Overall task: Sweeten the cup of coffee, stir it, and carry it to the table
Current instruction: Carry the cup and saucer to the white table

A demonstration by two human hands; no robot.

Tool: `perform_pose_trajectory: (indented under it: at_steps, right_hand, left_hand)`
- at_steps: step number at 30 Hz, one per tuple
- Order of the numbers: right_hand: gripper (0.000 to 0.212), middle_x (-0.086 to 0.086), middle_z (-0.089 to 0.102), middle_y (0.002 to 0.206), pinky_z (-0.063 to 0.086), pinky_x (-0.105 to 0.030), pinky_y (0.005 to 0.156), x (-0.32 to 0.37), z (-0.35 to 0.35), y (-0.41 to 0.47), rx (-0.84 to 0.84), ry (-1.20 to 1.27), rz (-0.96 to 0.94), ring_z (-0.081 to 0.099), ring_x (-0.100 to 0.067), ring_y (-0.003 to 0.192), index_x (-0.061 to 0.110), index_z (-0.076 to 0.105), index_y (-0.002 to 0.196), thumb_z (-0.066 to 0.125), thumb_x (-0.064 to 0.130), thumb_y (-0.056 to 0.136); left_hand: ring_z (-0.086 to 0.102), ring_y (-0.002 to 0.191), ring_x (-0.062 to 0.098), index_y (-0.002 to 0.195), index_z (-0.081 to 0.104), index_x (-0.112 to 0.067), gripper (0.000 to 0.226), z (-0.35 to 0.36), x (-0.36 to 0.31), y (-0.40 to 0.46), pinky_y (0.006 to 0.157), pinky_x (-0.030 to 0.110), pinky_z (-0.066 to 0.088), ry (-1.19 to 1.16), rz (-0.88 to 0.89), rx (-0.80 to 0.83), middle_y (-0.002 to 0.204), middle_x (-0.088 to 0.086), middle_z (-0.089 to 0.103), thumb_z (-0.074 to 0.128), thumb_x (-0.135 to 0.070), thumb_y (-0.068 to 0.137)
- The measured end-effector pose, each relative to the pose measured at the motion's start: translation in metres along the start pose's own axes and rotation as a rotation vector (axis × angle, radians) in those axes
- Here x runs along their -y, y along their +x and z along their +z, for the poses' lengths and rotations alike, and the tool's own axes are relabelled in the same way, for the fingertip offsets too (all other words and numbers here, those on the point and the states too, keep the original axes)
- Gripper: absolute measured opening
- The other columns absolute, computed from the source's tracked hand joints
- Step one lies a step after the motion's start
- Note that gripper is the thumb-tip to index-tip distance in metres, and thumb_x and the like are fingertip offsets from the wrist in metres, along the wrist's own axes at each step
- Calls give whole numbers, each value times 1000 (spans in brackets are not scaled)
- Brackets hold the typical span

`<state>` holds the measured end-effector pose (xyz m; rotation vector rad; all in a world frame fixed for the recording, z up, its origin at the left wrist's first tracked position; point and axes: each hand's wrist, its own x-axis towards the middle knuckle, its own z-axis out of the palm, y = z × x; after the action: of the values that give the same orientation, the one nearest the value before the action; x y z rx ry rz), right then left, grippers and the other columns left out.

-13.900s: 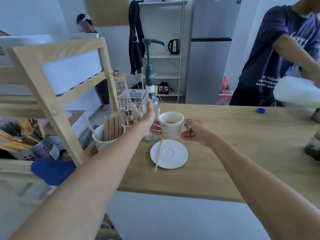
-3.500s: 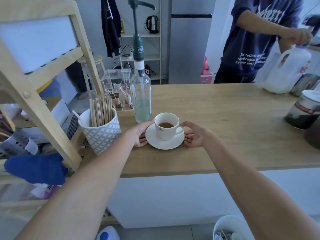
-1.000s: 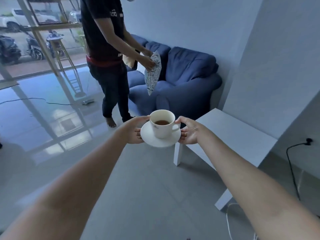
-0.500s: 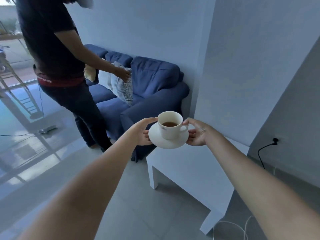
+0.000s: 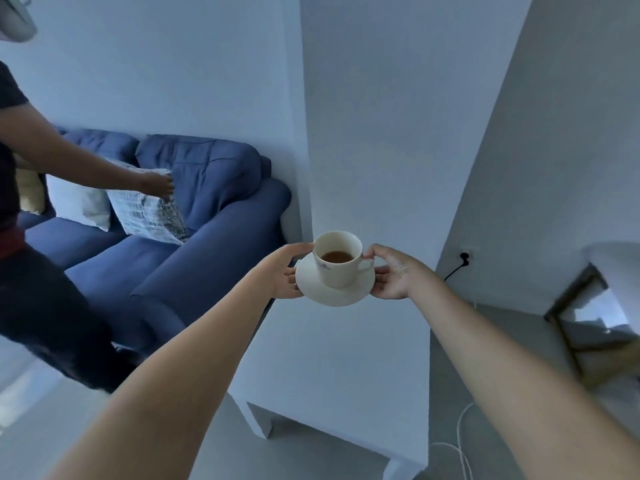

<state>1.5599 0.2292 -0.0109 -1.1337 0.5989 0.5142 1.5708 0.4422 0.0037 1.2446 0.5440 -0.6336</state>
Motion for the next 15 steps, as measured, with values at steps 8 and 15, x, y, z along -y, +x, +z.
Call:
perform_pose_trajectory:
  at_steps: [8, 15]
  right_hand:
    - [59, -11, 61, 97, 52, -30, 72, 33, -22, 58, -138, 94, -1, 61, -23, 84, -2, 51, 126, 65, 14, 71]
    - [50, -14, 57, 97, 53, -31, 83, 21, -42, 109, -220, 213, 12, 60, -23, 83, 1, 52, 120, 66, 8, 73]
  left_hand:
    - [64, 107, 31, 126, 48, 1, 69, 27, -45, 87, 89, 41, 54, 119, -54, 100, 122, 15, 63, 81, -24, 71]
    - [66, 101, 30, 124, 50, 8, 67, 28, -42, 153, 91, 37, 54, 181, -171, 128, 122, 18, 64, 80, -22, 73]
